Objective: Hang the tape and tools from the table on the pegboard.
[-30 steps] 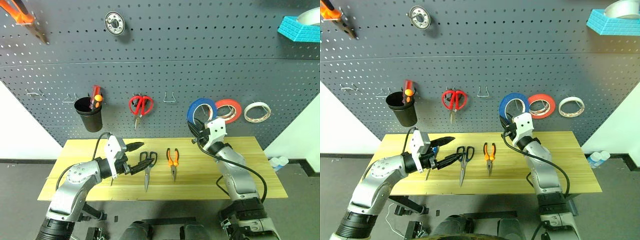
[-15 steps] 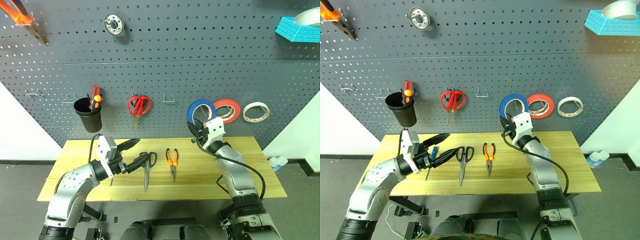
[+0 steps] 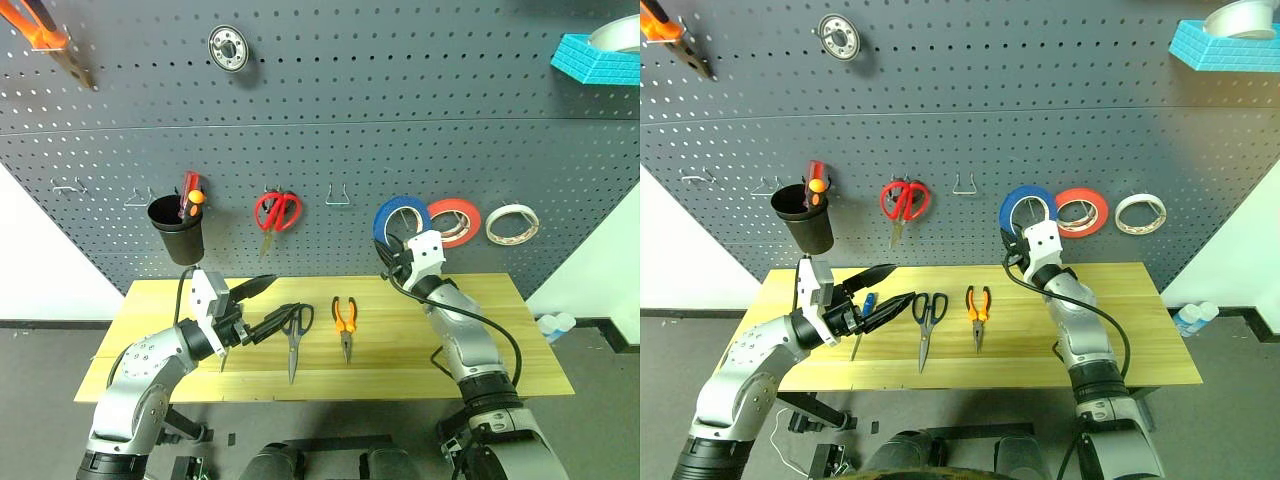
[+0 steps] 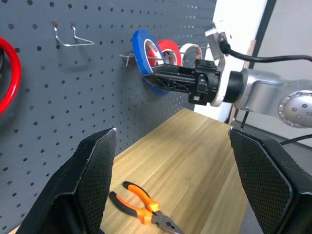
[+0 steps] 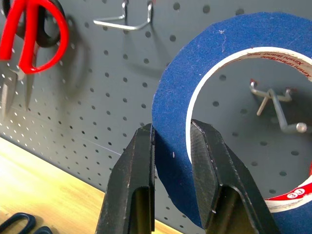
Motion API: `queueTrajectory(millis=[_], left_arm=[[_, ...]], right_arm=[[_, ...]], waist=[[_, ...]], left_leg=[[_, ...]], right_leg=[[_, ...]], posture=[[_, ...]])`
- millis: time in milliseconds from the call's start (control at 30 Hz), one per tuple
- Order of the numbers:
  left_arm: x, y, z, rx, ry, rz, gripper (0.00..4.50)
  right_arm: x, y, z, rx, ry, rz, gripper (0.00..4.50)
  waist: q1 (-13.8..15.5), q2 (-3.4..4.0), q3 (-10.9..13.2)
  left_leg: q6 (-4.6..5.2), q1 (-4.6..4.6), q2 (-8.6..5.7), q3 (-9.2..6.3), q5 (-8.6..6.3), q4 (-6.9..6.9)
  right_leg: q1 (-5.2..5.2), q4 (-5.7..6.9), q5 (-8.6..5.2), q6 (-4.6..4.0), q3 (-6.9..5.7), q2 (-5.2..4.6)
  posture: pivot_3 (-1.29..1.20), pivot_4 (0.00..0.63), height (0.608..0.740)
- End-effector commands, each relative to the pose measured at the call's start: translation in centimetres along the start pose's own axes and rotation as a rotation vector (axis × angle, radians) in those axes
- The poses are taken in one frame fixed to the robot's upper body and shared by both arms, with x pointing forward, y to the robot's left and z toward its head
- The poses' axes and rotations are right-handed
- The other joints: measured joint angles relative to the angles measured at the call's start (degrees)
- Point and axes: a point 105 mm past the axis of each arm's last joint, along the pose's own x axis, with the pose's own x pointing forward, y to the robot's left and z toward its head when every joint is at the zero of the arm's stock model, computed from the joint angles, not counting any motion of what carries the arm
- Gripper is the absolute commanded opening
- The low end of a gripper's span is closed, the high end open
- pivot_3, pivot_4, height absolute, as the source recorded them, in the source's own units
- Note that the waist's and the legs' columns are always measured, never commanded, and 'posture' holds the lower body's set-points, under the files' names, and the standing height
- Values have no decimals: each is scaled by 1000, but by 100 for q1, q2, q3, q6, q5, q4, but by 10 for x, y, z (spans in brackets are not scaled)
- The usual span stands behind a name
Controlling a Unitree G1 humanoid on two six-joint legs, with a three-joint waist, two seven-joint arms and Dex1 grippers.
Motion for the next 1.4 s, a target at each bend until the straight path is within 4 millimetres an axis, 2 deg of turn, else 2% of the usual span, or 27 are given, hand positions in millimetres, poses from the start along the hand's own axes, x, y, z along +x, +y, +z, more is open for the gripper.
queueTrajectory(millis=[33, 867, 1233, 1400], left_arm=[[0, -4, 14, 30, -48, -19, 3847], [-1, -8, 14, 20, -38, -3, 3847], [-2, -9, 14, 22, -36, 1, 3847], [-2, -9, 13, 21, -31, -1, 3847]], right_arm=[[7, -6, 18, -26, -70, -15, 674], [20, -11, 2, 2, -33, -26, 674], [22, -10, -2, 4, -17, -27, 4141], [22, -9, -3, 7, -11, -16, 4141]], waist=[[-1, 0, 0], [3, 1, -2], [6, 1, -2], [6, 1, -3]], left_leg=[[0, 0, 0, 0, 0, 0], [-3, 1, 2, 0, 2, 0], [-4, 1, 2, 0, 2, -1], [-4, 1, 2, 0, 3, -1]], right_leg=[[0, 0, 0, 0, 0, 0], [0, 2, 1, -2, 1, 2], [0, 2, 2, -3, 1, 3], [0, 3, 2, -3, 1, 3]], posture=[[9, 0, 717], [20, 0, 717], [29, 0, 717], [31, 0, 717]])
